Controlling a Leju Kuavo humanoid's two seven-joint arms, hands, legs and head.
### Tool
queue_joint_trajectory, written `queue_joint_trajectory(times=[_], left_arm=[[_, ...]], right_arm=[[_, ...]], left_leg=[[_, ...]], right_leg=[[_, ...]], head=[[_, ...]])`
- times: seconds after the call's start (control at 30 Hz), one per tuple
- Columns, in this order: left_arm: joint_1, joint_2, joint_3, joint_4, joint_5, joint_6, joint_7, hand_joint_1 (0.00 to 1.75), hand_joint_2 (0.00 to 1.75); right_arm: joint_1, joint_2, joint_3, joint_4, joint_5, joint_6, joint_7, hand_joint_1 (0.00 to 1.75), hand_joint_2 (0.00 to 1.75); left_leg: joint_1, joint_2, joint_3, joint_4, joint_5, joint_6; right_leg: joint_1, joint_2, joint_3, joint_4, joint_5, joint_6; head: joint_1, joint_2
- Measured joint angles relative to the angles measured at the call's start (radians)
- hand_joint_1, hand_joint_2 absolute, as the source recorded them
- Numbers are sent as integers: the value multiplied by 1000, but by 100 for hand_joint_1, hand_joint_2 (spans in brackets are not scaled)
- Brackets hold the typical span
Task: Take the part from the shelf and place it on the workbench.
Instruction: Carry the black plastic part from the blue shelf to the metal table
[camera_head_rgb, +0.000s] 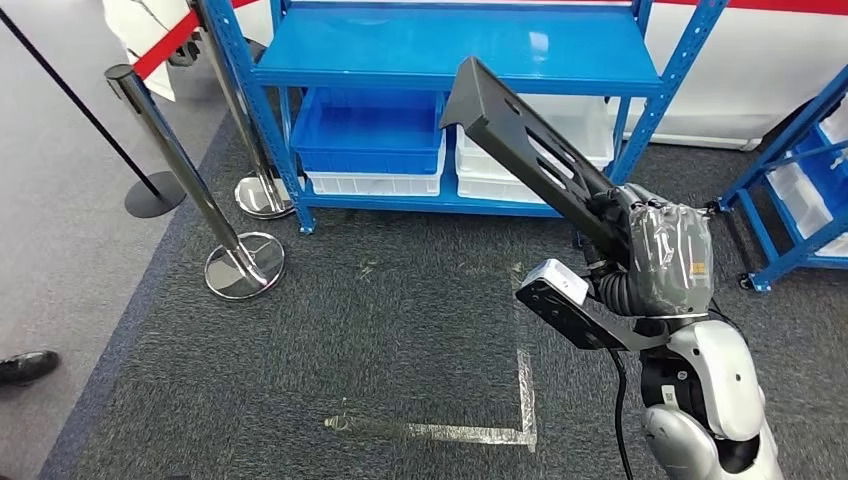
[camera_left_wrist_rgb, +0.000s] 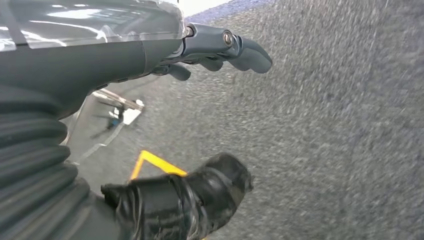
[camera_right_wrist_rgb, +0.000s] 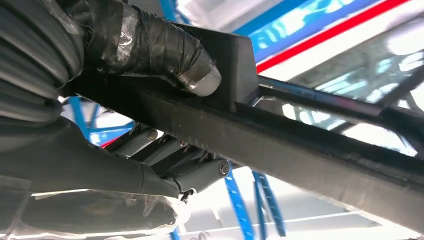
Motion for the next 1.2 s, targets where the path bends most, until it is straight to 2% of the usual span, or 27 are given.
queue_joint_trajectory(times=[0.07,0.1,0.17,0.2,0.23,0.27,0.3,0.37,0.43,0.5,0.53,0.57,0.6,0.67,0.7,0.73,0.77,0.8,0.83,0.87,0.93,0.97,1.03,1.07,1.1,1.13,1.2], left_arm=[[2,-1,0,1,4,0,0,0,175],[3,-1,0,2,5,0,0,0,175],[4,-2,0,2,5,-1,0,0,175],[5,-2,0,2,5,-1,0,0,175],[5,-3,0,2,5,-1,0,0,175],[5,-4,0,2,6,-2,0,0,175],[5,-4,0,2,6,-2,0,0,175],[6,-5,0,2,6,-2,0,0,175],[6,-4,0,3,6,-2,0,0,175],[8,-3,0,4,7,-2,0,0,175],[10,-3,0,5,7,-3,0,0,175],[13,-4,0,6,7,-3,0,0,175],[17,-5,0,7,8,-4,1,0,175],[19,-7,-1,8,8,-5,3,0,175],[18,-7,-1,8,8,-6,4,0,175],[16,-8,-1,8,8,-7,4,0,175],[15,-9,0,8,8,-8,4,0,175],[14,-9,0,8,8,-9,4,0,175],[14,-10,0,8,8,-9,4,0,175],[13,-10,0,8,8,-9,4,0,175],[9,-8,0,9,8,-9,4,0,175],[7,-7,0,9,8,-9,3,0,175],[7,-7,0,9,8,-9,2,0,175],[9,-7,0,10,8,-9,2,0,175],[11,-7,-1,10,8,-9,2,0,175],[13,-8,-1,10,8,-9,2,0,175],[12,-9,-1,10,8,-10,3,0,175]], right_arm=[[-6,0,0,2,-3,0,0,175,175],[-8,0,1,3,-5,0,0,175,175],[-10,0,1,6,-7,0,0,175,175],[-11,0,1,7,-7,0,0,175,175],[-11,0,1,9,-8,0,0,175,175],[-11,0,2,10,-8,0,0,175,175],[-11,0,2,12,-9,0,0,175,175],[-13,0,2,14,-11,0,0,175,175],[-14,0,2,15,-12,0,1,175,175],[-16,0,2,16,-13,-1,2,175,175],[-17,0,2,17,-13,0,2,175,175],[-19,0,2,18,-13,0,2,175,175],[-22,0,3,18,-13,0,3,175,175],[-26,0,3,19,-13,0,3,175,175],[-26,0,3,19,-13,0,3,175,175],[-26,0,3,19,-13,0,3,175,175],[-26,-1,3,20,-13,0,3,175,175],[-26,-1,3,20,-13,0,3,175,175],[-26,-1,3,20,-13,0,3,175,175],[-26,-1,3,20,-13,0,3,175,175],[-28,-1,3,19,-13,0,3,175,175],[-29,0,3,19,-13,0,3,175,175],[-33,0,3,19,-13,0,3,175,175],[-34,-1,3,19,-14,0,3,175,175],[-35,0,4,19,-14,0,3,175,175],[-36,-1,4,19,-15,1,3,175,175],[-36,-1,5,19,-15,1,3,175,175]], left_leg=[[4,-17,-14,-11,24,13],[7,-23,-22,-15,38,19],[11,-37,-51,-17,69,28],[11,-46,-70,-15,84,30],[12,-57,-90,-13,99,30],[13,-67,-111,-10,112,27],[15,-78,-131,-6,125,23],[22,-101,-172,7,148,11],[26,-123,-203,20,170,-5],[25,-146,-217,16,195,-19],[25,-157,-220,9,209,-24],[26,-153,-226,9,208,-27],[26,-138,-236,22,187,-30],[27,-87,-260,107,87,-34],[27,-71,-272,172,32,-36],[27,-64,-277,235,-3,-38],[27,-61,-274,280,-11,-39],[26,-59,-257,299,3,-37],[25,-56,-222,285,28,-33],[20,-45,-171,239,48,-24],[6,-8,-60,99,34,-6],[-1,5,-26,45,18,1],[-8,-1,-14,-3,14,10],[-7,-9,-19,-10,28,15],[-4,-18,-24,-18,43,20],[0,-24,-31,-26,59,27],[2,-40,-56,-29,86,35]], right_leg=[[-3,4,-5,3,-2,13],[-4,21,-11,17,-26,20],[-7,67,-34,104,-127,31],[-9,79,-44,165,-174,33],[-11,85,-49,221,-203,35],[-14,87,-42,252,-203,37],[-16,88,-23,255,-182,39],[-25,108,58,170,-139,43],[-29,154,134,53,-148,40],[-26,172,149,9,-160,28],[-26,160,140,11,-151,19],[-27,147,132,9,-142,11],[-27,133,123,8,-131,2],[-25,106,102,5,-107,-12],[-22,92,90,6,-96,-16],[-19,78,76,7,-86,-17],[-16,64,62,9,-76,-17],[-13,51,46,11,-66,-18],[-9,38,32,12,-57,-18],[-6,26,21,14,-48,-18],[-2,2,10,14,-34,-13],[-2,-10,9,13,-27,-9],[-4,-35,9,4,-10,3],[-6,-34,8,1,-6,10],[-8,-16,4,5,-16,16],[-10,12,-3,25,-44,22],[-12,72,-28,118,-138,31]], head=[[-3,0],[-2,0],[2,0],[3,0],[4,0],[4,0],[4,0],[4,0],[4,0],[5,0],[4,0],[4,0],[1,0],[-7,0],[-9,0],[-10,0],[-10,0],[-10,0],[-10,0],[-10,0],[-10,0],[-10,0],[-11,0],[-11,0],[-12,0],[-11,0],[-9,0]])
